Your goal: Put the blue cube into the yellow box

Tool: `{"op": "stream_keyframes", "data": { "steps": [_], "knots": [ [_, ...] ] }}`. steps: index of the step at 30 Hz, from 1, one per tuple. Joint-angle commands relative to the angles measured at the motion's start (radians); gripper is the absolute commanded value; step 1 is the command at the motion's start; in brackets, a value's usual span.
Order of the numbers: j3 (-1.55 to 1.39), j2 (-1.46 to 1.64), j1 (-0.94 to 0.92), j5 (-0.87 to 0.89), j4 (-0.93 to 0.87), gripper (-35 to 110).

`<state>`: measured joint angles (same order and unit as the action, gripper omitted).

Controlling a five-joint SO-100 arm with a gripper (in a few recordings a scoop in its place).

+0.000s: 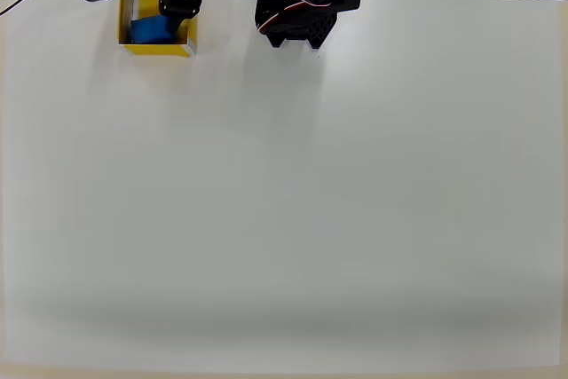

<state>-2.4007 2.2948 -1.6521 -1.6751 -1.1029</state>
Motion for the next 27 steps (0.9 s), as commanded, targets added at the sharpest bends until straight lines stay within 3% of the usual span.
{"op": "stream_keyframes", "data": {
  "steps": [1,8,12,27],
  "knots": [
    [0.063,0.060,-0.002,-0.021,0.008,19],
    [0.227,0.103,0.114,0.000,-0.097,0],
    [0.261,0.149,0.258,0.034,-0.072,0],
    [0.295,0.405,1.100,0.023,-0.046,0]
  ]
}}
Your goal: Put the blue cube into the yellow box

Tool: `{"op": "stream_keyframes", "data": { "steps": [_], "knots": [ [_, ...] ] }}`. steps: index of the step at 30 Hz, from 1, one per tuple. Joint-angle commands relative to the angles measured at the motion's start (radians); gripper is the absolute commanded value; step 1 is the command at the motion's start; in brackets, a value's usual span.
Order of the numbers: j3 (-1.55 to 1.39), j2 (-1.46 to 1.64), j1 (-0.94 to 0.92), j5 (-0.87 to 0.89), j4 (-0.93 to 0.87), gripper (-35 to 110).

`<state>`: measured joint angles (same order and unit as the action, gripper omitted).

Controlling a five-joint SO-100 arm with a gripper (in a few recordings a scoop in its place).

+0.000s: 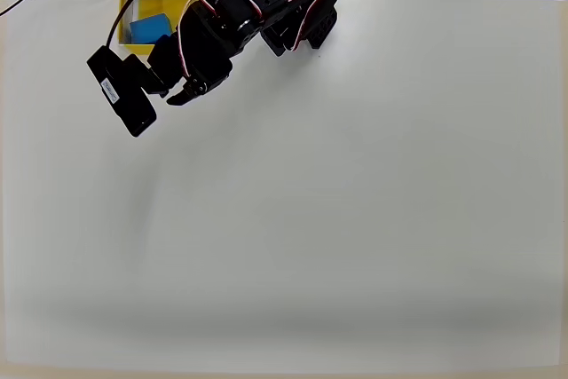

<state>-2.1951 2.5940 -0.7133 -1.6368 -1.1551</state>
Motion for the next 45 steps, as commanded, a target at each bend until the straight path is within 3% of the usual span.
{"op": "stream_keyframes", "data": {
  "steps": [1,11,15,19,35,42,45],
  "knots": [
    [0.067,0.135,0.207,-0.023,0.006,0],
    [-0.247,0.385,0.630,0.040,0.041,0],
    [-0.505,0.520,0.721,0.043,0.173,0],
    [-0.652,0.634,0.779,0.057,0.149,0],
    [-0.942,0.750,0.713,-0.003,0.026,0],
    [-0.950,0.750,0.716,-0.008,-0.193,0],
    [-0.950,0.750,0.709,0.021,-0.204,0]
  ]
}}
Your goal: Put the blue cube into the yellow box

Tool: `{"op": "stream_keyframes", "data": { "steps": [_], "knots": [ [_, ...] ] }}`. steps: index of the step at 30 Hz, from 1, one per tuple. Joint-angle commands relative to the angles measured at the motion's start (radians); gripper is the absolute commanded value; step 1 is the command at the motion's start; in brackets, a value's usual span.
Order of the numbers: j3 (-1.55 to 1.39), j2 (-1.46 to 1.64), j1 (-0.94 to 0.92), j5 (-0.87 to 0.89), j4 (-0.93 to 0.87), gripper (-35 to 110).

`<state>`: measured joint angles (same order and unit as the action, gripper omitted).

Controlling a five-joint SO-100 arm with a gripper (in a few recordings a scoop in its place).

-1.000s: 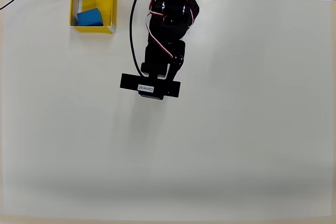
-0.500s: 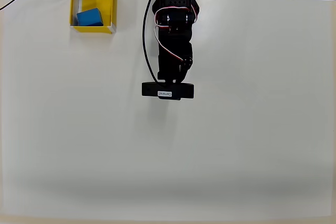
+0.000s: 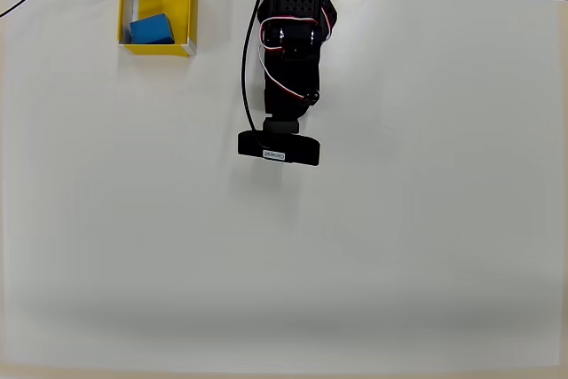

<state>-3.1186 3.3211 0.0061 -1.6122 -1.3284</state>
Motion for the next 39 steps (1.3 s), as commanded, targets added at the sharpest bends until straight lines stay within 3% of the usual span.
{"op": "stream_keyframes", "data": {
  "steps": [1,39],
  "knots": [
    [-0.026,0.023,-0.017,0.011,-0.031,0],
    [-0.026,0.021,-0.021,0.026,-0.028,2]
  ]
}}
